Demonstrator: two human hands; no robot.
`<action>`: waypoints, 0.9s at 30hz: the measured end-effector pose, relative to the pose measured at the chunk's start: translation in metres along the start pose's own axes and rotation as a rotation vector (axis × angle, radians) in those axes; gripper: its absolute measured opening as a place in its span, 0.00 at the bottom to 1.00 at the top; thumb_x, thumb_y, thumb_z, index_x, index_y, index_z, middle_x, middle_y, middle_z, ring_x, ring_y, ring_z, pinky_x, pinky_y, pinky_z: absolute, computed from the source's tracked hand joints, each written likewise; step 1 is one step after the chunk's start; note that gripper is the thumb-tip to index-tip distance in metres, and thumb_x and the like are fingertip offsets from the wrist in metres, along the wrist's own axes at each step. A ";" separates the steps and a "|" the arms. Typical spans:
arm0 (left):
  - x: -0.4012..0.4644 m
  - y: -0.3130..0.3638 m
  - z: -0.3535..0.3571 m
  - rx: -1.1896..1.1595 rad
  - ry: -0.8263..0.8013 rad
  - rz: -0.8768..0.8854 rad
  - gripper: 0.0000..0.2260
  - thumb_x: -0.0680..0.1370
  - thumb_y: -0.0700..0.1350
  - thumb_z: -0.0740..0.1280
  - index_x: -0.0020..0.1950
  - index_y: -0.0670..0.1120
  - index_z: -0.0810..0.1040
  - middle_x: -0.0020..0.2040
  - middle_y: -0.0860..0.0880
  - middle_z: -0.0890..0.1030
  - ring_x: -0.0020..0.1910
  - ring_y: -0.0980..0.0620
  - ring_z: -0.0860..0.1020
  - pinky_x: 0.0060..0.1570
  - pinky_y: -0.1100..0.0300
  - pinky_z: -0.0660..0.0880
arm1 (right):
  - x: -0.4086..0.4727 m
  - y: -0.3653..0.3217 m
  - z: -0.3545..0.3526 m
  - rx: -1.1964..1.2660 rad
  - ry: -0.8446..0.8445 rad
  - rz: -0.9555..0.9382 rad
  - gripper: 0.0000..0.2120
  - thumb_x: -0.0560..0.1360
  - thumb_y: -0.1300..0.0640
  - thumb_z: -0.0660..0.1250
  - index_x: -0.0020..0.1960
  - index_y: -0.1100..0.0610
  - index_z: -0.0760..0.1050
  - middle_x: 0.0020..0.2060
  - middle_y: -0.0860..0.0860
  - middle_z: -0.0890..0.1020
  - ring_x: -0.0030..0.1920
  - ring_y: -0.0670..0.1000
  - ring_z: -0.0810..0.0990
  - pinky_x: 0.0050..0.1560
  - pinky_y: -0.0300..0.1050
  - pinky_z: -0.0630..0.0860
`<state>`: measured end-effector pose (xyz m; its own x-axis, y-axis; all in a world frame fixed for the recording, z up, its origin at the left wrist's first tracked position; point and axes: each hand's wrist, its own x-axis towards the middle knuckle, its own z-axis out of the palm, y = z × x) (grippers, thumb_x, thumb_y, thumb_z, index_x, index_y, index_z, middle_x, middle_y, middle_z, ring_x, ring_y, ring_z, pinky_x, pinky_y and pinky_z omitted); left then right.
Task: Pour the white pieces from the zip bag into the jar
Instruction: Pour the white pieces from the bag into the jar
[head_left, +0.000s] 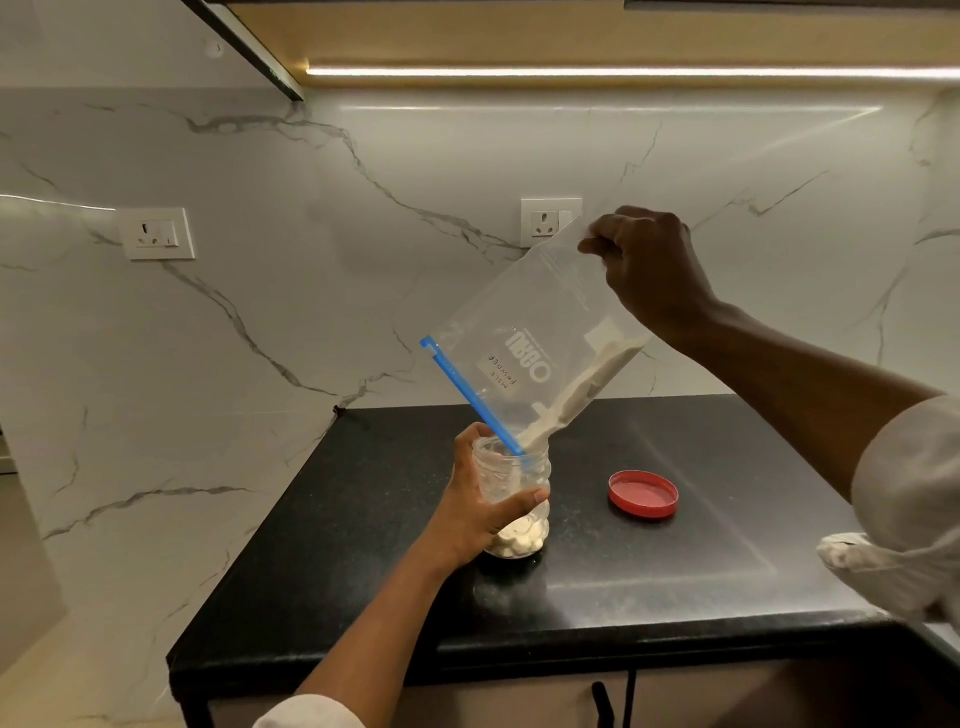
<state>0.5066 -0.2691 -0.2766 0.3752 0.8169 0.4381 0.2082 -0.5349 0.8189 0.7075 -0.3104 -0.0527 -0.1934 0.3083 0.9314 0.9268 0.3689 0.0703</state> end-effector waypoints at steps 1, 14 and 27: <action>0.000 0.001 0.000 0.003 -0.001 0.001 0.39 0.66 0.62 0.77 0.65 0.71 0.52 0.57 0.79 0.62 0.59 0.76 0.67 0.55 0.71 0.66 | -0.001 0.000 0.000 0.005 0.012 0.006 0.08 0.77 0.60 0.67 0.50 0.65 0.82 0.43 0.58 0.84 0.42 0.57 0.82 0.45 0.55 0.79; 0.000 0.006 0.001 0.005 -0.008 0.018 0.40 0.64 0.65 0.75 0.63 0.75 0.49 0.63 0.74 0.60 0.65 0.67 0.67 0.61 0.67 0.66 | 0.003 -0.008 0.001 0.001 -0.029 -0.042 0.08 0.78 0.60 0.66 0.51 0.65 0.82 0.44 0.58 0.84 0.43 0.56 0.82 0.47 0.53 0.80; 0.001 0.004 -0.002 0.009 -0.028 -0.020 0.40 0.67 0.61 0.77 0.63 0.75 0.48 0.65 0.70 0.61 0.64 0.71 0.66 0.59 0.71 0.66 | 0.005 -0.008 0.004 0.048 -0.011 -0.026 0.08 0.77 0.61 0.67 0.50 0.65 0.82 0.42 0.58 0.84 0.42 0.55 0.82 0.46 0.48 0.79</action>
<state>0.5057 -0.2698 -0.2725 0.3965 0.8208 0.4112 0.2235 -0.5207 0.8240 0.6977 -0.3082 -0.0497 -0.2209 0.3074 0.9256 0.9049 0.4185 0.0770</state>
